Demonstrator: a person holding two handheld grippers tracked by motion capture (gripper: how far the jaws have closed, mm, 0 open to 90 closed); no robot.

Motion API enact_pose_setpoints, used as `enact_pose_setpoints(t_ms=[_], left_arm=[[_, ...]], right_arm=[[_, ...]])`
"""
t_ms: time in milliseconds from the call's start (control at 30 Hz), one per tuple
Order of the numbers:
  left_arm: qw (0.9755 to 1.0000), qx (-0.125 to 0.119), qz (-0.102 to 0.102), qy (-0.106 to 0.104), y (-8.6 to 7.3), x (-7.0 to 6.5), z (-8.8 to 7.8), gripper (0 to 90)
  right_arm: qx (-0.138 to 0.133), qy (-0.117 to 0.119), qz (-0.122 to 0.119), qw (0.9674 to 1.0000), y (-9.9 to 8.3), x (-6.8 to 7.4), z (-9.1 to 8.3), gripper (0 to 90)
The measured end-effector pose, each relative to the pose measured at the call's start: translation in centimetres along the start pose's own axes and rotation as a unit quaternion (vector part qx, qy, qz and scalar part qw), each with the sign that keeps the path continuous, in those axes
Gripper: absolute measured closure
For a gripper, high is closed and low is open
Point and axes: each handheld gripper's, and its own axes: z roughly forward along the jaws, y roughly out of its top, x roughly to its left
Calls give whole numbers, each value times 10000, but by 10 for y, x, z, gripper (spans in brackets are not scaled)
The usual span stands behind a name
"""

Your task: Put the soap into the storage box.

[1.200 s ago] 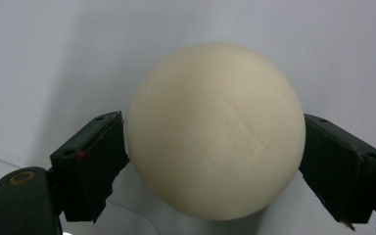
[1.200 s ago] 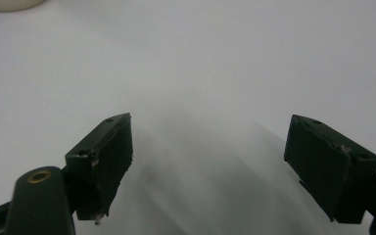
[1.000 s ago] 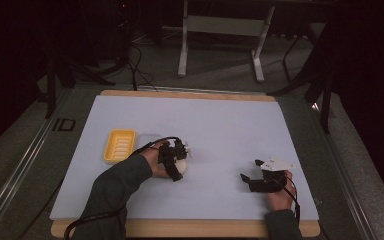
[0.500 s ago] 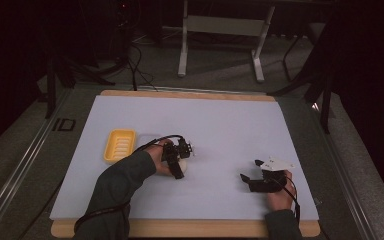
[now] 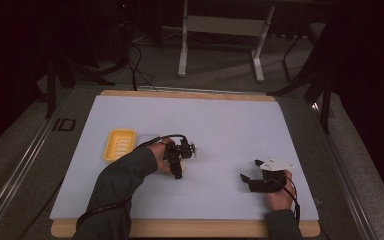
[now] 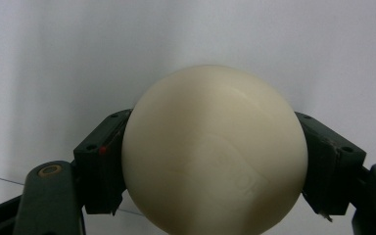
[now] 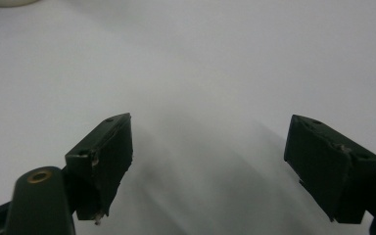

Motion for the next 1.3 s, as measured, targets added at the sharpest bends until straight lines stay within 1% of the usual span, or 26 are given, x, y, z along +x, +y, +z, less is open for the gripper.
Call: enact_pose_setpoints(t_ms=[267,500,633,767,833,867,933,967,1167,1300], left_arm=[[9999,112,43,0,2,0,0,240],[9999,126,-8,-109,-1,3,1,240],[9999,131,4,-108,-1,2,1,243],[9998,162,71,-61,-1,1,0,246],[9998,162,88,-47,-1,1,0,247],[9999,100,90,-55,-2,2,0,247],[9999,3,37,-135,-4,4,-1,248],[9999,-29,-1,-142,-5,4,-1,248],[9999,-44,-20,-119,-9,6,-6,248],[10000,-3,-18,-75,-9,7,-9,248]], right_arm=[[10,0,-16,10000,0,0,0,180],[22,-1,-26,10000,0,0,1,180],[34,-1,-35,10000,0,0,1,180],[32,1,-30,10000,0,0,1,180],[29,3,-29,10000,0,0,1,180],[29,2,-33,10000,0,0,1,180],[30,2,-35,10000,0,0,1,180],[29,2,-34,10000,0,0,1,180],[32,2,-42,10000,0,0,1,180],[35,-2,-38,10000,0,0,0,180]])
